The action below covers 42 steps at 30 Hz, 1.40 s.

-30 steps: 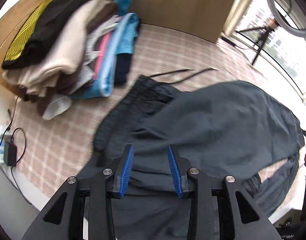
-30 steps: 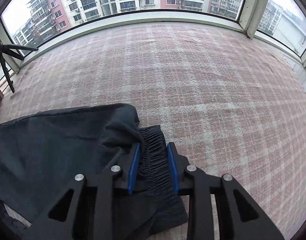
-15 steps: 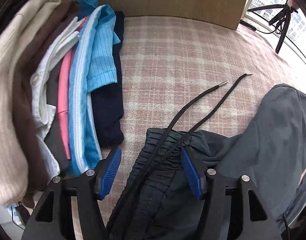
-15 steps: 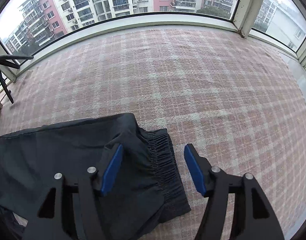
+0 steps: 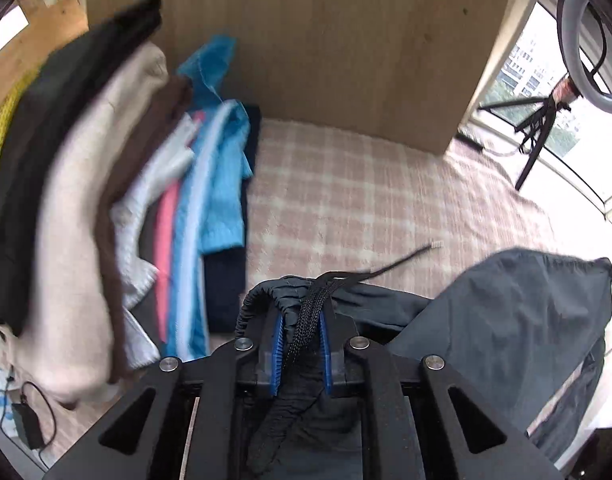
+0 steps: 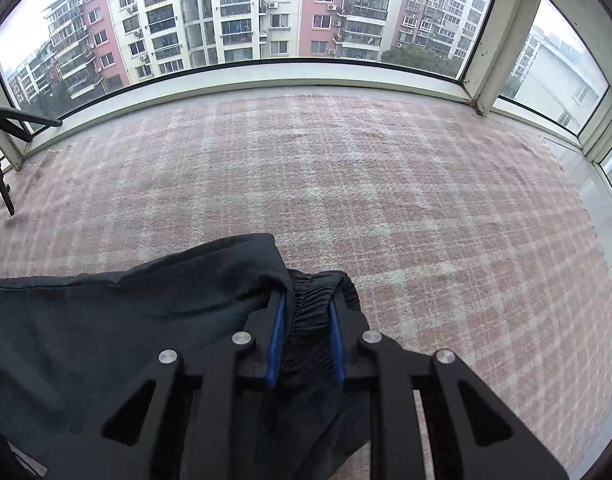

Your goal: Fold clothes

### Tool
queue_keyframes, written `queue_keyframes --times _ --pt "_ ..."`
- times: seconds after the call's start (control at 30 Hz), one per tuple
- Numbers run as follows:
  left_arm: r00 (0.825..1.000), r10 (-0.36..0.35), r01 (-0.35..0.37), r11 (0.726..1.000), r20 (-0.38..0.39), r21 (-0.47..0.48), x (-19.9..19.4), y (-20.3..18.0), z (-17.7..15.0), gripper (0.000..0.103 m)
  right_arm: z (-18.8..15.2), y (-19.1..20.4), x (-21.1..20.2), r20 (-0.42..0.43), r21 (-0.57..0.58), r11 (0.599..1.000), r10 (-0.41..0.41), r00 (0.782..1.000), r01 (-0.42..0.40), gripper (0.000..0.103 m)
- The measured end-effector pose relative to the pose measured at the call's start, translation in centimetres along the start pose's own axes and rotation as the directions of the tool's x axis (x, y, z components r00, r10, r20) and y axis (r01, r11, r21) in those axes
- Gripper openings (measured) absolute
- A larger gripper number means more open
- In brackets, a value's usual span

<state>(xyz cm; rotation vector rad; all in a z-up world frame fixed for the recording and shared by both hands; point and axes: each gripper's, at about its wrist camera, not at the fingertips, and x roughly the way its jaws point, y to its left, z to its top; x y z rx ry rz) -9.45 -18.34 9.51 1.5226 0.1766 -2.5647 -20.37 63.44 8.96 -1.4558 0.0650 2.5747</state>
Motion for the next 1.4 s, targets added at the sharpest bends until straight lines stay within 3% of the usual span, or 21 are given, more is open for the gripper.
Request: queue_keyframes --times 0.1,0.2,0.3,0.4,0.47,0.53,0.6,0.7,0.8,0.93,1.17,1.27,1.4 --pt "0.997 0.029 -0.028 0.999 0.067 -0.018 -0.2 1.0 2.9 0.013 1.3 -1.3 -1.0 0.037 0.027 0.999 -0.030 0.999 0.029 0.008" --pt "0.998 0.065 -0.065 0.998 -0.006 -0.022 3.9 0.9 4.4 0.014 1.0 -1.3 0.2 0.007 -0.011 0.995 -0.099 0.995 0.099 0.009" --pt "0.988 0.129 -0.129 0.992 -0.091 0.004 7.0 0.4 4.9 0.016 -0.2 -1.1 2.2 -0.086 -0.010 0.996 -0.091 0.992 0.091 0.015" --pt "0.993 0.090 -0.088 0.996 -0.070 0.031 4.8 0.7 4.1 0.019 -1.2 -1.7 0.1 -0.070 0.020 0.999 -0.048 0.996 0.050 0.021" --pt "0.993 0.109 -0.106 0.992 -0.045 0.076 2.5 1.7 2.6 0.029 -1.9 -2.9 -2.0 -0.049 0.035 0.999 -0.002 0.999 0.004 0.023" --pt "0.990 0.141 -0.138 0.984 -0.021 0.111 -0.1 2.8 0.6 0.035 -3.1 -4.6 -4.3 -0.036 0.067 0.997 0.038 0.999 -0.036 0.033" --pt "0.992 0.124 -0.120 0.987 -0.026 0.107 -2.3 4.2 -1.8 0.042 -5.2 -6.3 -6.3 -0.029 0.124 0.989 0.084 0.996 -0.080 0.044" --pt "0.993 0.108 -0.104 0.992 -0.057 0.065 -3.4 6.5 -6.9 0.057 -9.0 -8.3 -7.8 -0.049 0.192 0.974 0.134 0.990 -0.122 0.046" --pt "0.984 0.085 -0.089 0.996 -0.159 -0.016 -1.5 8.8 -11.6 0.057 -13.4 -8.9 -8.2 -0.084 0.257 0.958 0.152 0.985 -0.126 0.046" --pt "0.974 0.029 -0.055 0.992 -0.226 -0.110 0.6 10.4 -15.7 0.057 -17.9 -8.1 -8.5 -0.101 0.339 0.922 0.234 0.967 -0.188 0.046" --pt "0.979 0.024 -0.046 0.993 -0.202 -0.105 1.0 10.1 -15.7 0.057 -20.2 -4.7 -8.7 -0.122 0.312 0.917 0.297 0.947 -0.247 0.052" --pt "0.982 0.015 -0.034 0.995 -0.186 -0.097 0.1 10.1 -15.4 0.057 -20.7 -3.5 -8.5 -0.148 0.291 0.934 0.257 0.955 -0.207 0.054" --pt "0.985 -0.009 -0.011 0.993 -0.171 -0.117 -1.1 10.9 -15.7 0.057 -21.6 -3.3 -9.4 -0.107 0.345 0.913 0.267 0.958 -0.216 0.055"
